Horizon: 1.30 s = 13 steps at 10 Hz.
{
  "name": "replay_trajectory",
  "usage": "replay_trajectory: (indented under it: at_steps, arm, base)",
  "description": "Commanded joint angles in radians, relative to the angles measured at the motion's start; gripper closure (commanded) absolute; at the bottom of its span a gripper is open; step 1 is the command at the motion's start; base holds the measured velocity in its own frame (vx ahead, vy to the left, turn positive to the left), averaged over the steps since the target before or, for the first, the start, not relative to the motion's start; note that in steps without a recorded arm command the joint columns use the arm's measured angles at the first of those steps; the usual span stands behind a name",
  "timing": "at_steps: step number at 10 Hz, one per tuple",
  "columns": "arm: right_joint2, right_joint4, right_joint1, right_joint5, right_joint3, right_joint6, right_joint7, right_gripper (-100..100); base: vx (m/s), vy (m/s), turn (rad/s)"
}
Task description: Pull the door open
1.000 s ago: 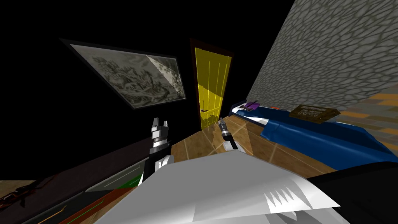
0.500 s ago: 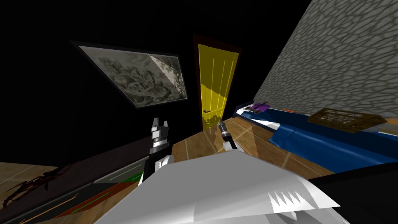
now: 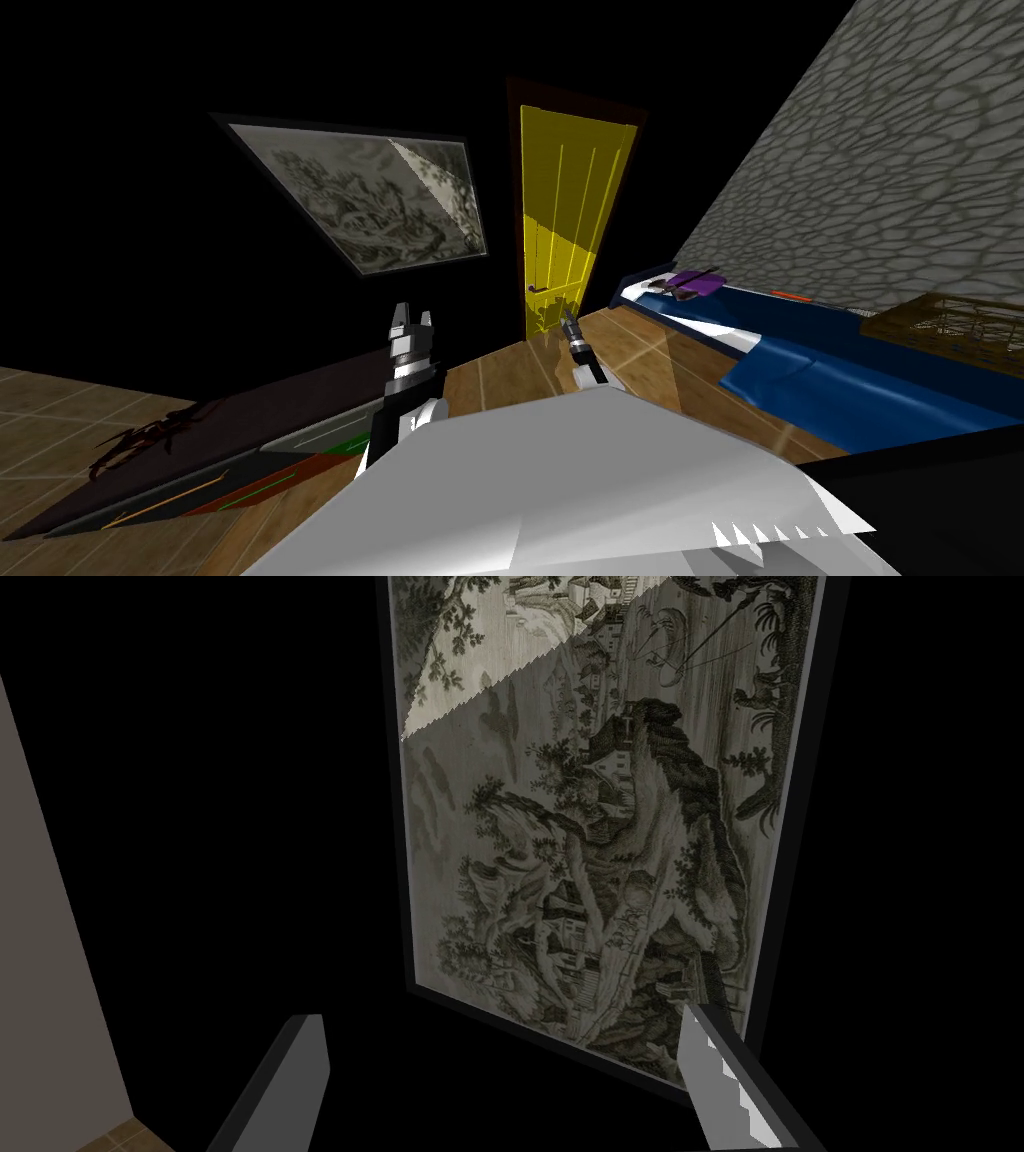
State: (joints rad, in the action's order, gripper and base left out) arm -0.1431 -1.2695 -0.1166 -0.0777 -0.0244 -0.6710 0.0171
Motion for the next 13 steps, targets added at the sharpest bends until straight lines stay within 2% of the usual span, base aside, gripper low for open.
replay_trajectory:
  at_steps: [1, 11, 12, 13]
  arm:
    - [-0.005, 0.041, 0.016, -0.006, -0.001, -0.009, 0.005, -100]
    - [-0.024, 0.272, 0.097, -0.041, -0.003, -0.061, 0.024, -100]
    - [-0.027, 0.312, 0.111, -0.047, -0.004, -0.071, 0.028, -100]
    - [-0.029, 0.333, 0.118, -0.050, -0.004, -0.075, 0.030, -100]
  base:
    - [0.084, -0.067, 0.153]
    - [0.074, -0.064, 0.132]
    - [0.070, -0.088, 0.194]
    - [0.085, -0.100, 0.145]
